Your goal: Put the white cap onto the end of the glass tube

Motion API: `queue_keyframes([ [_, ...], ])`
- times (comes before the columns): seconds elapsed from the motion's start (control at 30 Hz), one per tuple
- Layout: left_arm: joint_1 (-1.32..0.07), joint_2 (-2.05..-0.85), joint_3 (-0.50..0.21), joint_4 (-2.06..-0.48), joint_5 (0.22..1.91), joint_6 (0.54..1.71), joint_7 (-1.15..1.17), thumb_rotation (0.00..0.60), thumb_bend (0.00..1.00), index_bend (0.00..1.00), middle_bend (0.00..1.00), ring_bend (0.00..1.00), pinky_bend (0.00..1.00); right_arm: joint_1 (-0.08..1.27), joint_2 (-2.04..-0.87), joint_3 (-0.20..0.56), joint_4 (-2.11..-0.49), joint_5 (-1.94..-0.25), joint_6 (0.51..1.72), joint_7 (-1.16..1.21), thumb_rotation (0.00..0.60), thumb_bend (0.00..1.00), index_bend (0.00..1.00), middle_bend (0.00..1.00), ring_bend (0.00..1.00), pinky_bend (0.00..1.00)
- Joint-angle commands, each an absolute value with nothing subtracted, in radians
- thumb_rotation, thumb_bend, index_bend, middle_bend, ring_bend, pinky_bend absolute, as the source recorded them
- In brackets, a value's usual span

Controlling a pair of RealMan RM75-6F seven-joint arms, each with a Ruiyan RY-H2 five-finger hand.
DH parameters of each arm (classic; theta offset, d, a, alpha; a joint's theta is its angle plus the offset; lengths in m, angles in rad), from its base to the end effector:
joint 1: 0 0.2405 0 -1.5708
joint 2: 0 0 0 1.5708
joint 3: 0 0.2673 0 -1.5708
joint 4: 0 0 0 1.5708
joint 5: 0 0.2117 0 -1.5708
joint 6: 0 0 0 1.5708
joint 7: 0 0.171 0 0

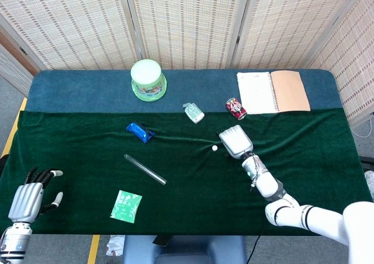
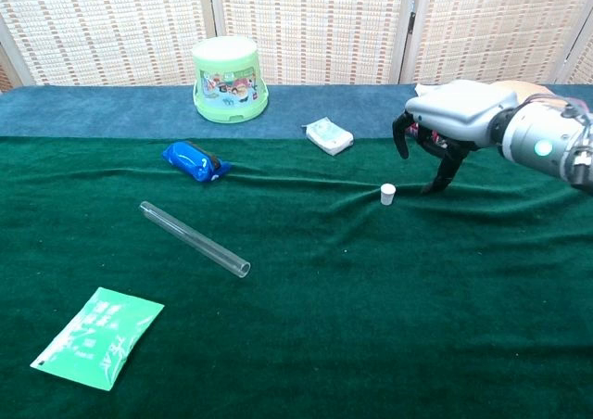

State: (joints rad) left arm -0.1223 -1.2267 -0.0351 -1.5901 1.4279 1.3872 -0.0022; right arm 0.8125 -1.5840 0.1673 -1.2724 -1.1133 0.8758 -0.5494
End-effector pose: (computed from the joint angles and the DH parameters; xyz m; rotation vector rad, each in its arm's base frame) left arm -0.3259 0.2162 0.1137 -1.3843 -1.0677 -0.8939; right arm -0.1650 -0.4134 -0.0313 1.9523 -0.6066 0.6766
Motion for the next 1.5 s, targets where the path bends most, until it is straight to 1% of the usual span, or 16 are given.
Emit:
queue_keyframes([
  [0.03,-0.125,-1.226,-0.034,-1.591,1.425,1.379,-0.008,0.600,0.41,0.30,0.26,0.24,0.10,0.832,-1.621,0.165,-1.229,-1.101,0.854,-0.553,0.548,0.17,0.45,0.84,1.00,1.00],
  [0.13,-0.128,-1.225,-0.033,-1.591,1.425,1.372,-0.018,0.600,0.41,0.30,0.26,0.24,0.10,0.841,-1.641,0.163,-1.205,-1.096,0.844,-0.556,0.549,0.18,0.45,0.85,1.00,1.00],
  [0.4,-0.133,-1.228,-0.034,-1.579,1.420,1.361,-0.024,0.600,0.41,0.30,0.26,0.24,0.10,0.870,-1.687,0.166,-1.148,-1.063,0.817,-0.586,0.549,0.28,0.46,0.85,1.00,1.00],
  [1.13,-0.136,-1.229,-0.032,-1.562,1.407,1.340,-0.051,0.600,0.41,0.29,0.26,0.23,0.10,0.902,-1.723,0.162,-1.109,-1.010,0.790,-0.620,0.546,0.38,0.49,0.86,1.00,1.00],
  [1.23,-0.137,-1.229,-0.032,-1.560,1.407,1.339,-0.051,0.600,0.41,0.29,0.26,0.23,0.10,0.905,-1.726,0.161,-1.107,-1.003,0.787,-0.623,0.548,0.39,0.51,0.86,1.00,1.00],
  [1.37,-0.137,-1.228,-0.033,-1.559,1.406,1.340,-0.052,0.600,0.41,0.29,0.26,0.23,0.10,0.907,-1.728,0.161,-1.107,-1.000,0.789,-0.624,0.552,0.43,0.55,0.87,1.00,1.00],
  [1.5,-0.144,-1.222,-0.037,-1.561,1.411,1.338,-0.053,0.600,0.41,0.29,0.26,0.23,0.10,0.903,-1.715,0.164,-1.131,-1.002,0.802,-0.614,0.595,0.48,0.62,0.89,1.00,1.00],
])
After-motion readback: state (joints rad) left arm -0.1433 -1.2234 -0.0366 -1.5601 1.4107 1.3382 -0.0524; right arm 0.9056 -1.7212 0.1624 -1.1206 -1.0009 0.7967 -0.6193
